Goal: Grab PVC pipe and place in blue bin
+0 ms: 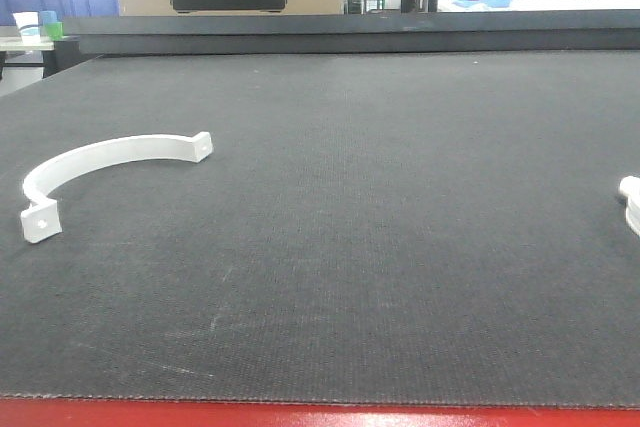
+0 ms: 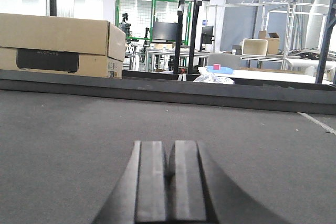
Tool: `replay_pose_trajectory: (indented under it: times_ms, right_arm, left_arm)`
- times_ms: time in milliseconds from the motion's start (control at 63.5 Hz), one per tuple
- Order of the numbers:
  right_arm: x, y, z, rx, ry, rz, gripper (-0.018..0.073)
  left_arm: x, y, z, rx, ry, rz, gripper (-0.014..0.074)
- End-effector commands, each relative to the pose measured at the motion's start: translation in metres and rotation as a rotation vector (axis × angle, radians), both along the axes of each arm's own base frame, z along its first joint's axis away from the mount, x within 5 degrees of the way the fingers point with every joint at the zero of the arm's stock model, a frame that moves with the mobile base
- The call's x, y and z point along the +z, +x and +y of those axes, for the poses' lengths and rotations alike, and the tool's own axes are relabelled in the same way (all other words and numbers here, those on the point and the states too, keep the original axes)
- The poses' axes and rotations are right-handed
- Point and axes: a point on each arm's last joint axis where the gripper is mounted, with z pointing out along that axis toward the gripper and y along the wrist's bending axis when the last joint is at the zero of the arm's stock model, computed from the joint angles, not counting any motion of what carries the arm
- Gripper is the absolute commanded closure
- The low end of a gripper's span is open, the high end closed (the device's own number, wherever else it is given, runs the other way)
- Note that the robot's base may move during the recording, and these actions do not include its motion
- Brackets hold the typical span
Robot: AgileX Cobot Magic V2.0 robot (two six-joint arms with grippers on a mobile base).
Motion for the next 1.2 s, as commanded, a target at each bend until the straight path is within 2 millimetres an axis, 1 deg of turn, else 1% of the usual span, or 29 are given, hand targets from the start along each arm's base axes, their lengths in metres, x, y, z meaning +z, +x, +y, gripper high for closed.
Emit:
replay_pose_trajectory:
  times_ms: [0,110,142,252,315,331,425,457,520,599,646,662,725,788,882,930,961,1008,1040,1103,1182]
  right_arm:
    - [0.01,-0.002,0.0,0.0,-0.015,-0.047,0.0721]
    - [0.035,-0.008,0.001,-0.001,-0.022,-0.122,0.0721]
    - [0.041,-0.01,0.001,-0.001,-0.024,-0.14,0.0721]
    - [0.065,-0.016,0.002,0.0,-0.024,-0.192,0.0721]
    - [0.076,-0.016,0.002,0.005,-0.002,-0.191,0.0721]
    - [0.077,-0.015,0.001,0.006,-0.001,-0.184,0.0721]
    - [0.096,-0.013,0.001,0.008,0.0,-0.166,0.0721]
    - [0.101,-0.012,0.001,0.009,0.001,-0.152,0.0721]
    - [0.116,-0.008,0.001,0.011,0.003,-0.128,0.0721]
    - [0.129,-0.004,0.001,0.016,0.008,-0.065,0.0721]
    - [0.139,0.0,0.001,0.018,0.009,-0.022,0.0721]
    - [0.138,0.002,0.001,0.02,0.012,0.01,0.0721]
    - [0.15,0.009,0.001,0.021,0.013,0.051,0.0721]
    - [0.161,0.023,0.0,0.023,0.018,0.104,0.0721]
    - [0.165,0.046,-0.002,0.026,0.028,0.218,0.0721]
    - [0.164,0.058,-0.003,0.027,0.034,0.28,0.0721]
    - [0.16,0.07,-0.004,0.028,0.04,0.343,0.0721]
    - [0.156,0.082,-0.005,0.03,0.046,0.403,0.0721]
    - [0.151,0.09,-0.006,0.029,0.049,0.434,0.0721]
    - [0.139,0.112,-0.008,0.028,0.058,0.505,0.0721]
    - [0.125,0.133,-0.01,0.027,0.066,0.574,0.0721]
  left_arm:
    - [0.009,-0.002,0.001,0.008,-0.024,-0.07,0.0708]
    - [0.03,-0.007,0.0,-0.002,-0.019,-0.082,0.0708]
    - [0.04,-0.01,0.0,-0.006,-0.009,-0.088,0.0708]
    - [0.069,-0.019,-0.001,0.004,0.092,-0.078,0.0708]
    - [0.087,-0.02,0.0,0.012,0.127,-0.055,0.0708]
    - [0.093,-0.022,0.0,0.012,0.127,-0.056,0.0708]
    - [0.117,-0.021,-0.001,0.004,0.126,0.012,0.0708]
    - [0.128,-0.022,-0.001,0.002,0.125,0.023,0.0708]
    - [0.146,-0.02,-0.001,-0.002,0.128,0.074,0.0708]
    - [0.167,-0.014,-0.001,0.0,0.139,0.114,0.0708]
    - [0.176,-0.006,-0.001,0.003,0.148,0.14,0.0708]
    - [0.179,-0.004,-0.001,0.002,0.148,0.147,0.0708]
    - [0.19,0.013,-0.001,0.005,0.158,0.177,0.0708]
    - [0.197,0.032,-0.002,0.0,0.158,0.231,0.0708]
    - [0.201,0.063,-0.003,-0.008,0.16,0.332,0.0708]
    - [0.2,0.076,-0.003,-0.011,0.161,0.376,0.0708]
    - [0.198,0.086,-0.004,-0.014,0.162,0.406,0.0708]
    - [0.194,0.099,-0.004,-0.016,0.163,0.444,0.0708]
    - [0.19,0.105,-0.004,-0.018,0.164,0.465,0.0708]
    - [0.178,0.125,-0.005,-0.023,0.166,0.535,0.0708]
    - [0.167,0.141,-0.006,-0.03,0.163,0.594,0.0708]
